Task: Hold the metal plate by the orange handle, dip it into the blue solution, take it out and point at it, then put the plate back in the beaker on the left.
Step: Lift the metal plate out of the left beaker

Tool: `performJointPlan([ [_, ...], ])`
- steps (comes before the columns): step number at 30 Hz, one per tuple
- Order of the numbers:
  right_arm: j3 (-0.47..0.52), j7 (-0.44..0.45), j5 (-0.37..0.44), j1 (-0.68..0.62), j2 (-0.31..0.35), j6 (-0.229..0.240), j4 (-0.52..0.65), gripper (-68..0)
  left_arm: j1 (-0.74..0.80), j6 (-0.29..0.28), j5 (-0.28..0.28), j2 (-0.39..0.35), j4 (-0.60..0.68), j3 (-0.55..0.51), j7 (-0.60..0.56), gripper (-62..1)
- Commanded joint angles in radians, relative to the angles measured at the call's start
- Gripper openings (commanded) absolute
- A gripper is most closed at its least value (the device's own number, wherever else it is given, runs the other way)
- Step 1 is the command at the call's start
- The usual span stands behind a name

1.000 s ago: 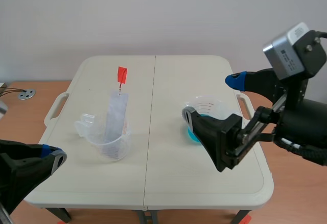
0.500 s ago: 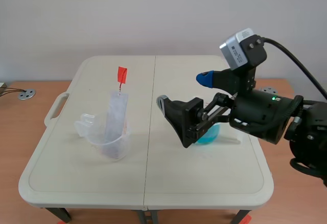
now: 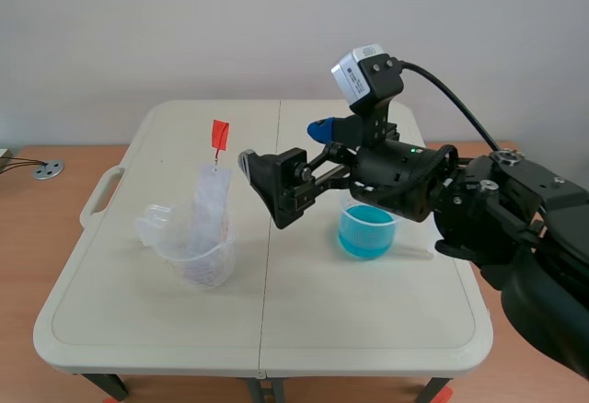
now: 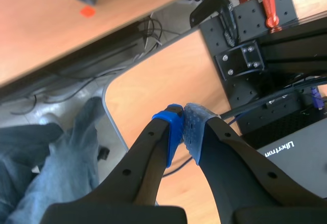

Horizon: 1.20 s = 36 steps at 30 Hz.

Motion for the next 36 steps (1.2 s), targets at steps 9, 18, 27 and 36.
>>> performJointPlan([
  [9, -0.058, -0.013, 0.012, 0.173, -0.103, 0.001, -0.133, -1.2, -0.048, -0.006, -0.001, 0.002, -0.148, 0.08, -0.096, -56.4],
  [18, -0.106, -0.072, 0.011, 0.302, -0.219, 0.0, -0.305, -1.2, -0.129, -0.006, 0.002, 0.002, -0.276, 0.136, -0.101, -56.4],
  [27, -0.129, -0.074, 0.012, 0.367, -0.296, 0.0, -0.45, -1.2, -0.13, -0.006, 0.002, 0.002, -0.284, 0.138, -0.1, -56.4],
  [36, -0.129, -0.069, 0.012, 0.36, -0.296, 0.0, -0.452, -16.7, -0.13, -0.006, 0.002, 0.002, -0.284, 0.138, -0.1, -56.4],
])
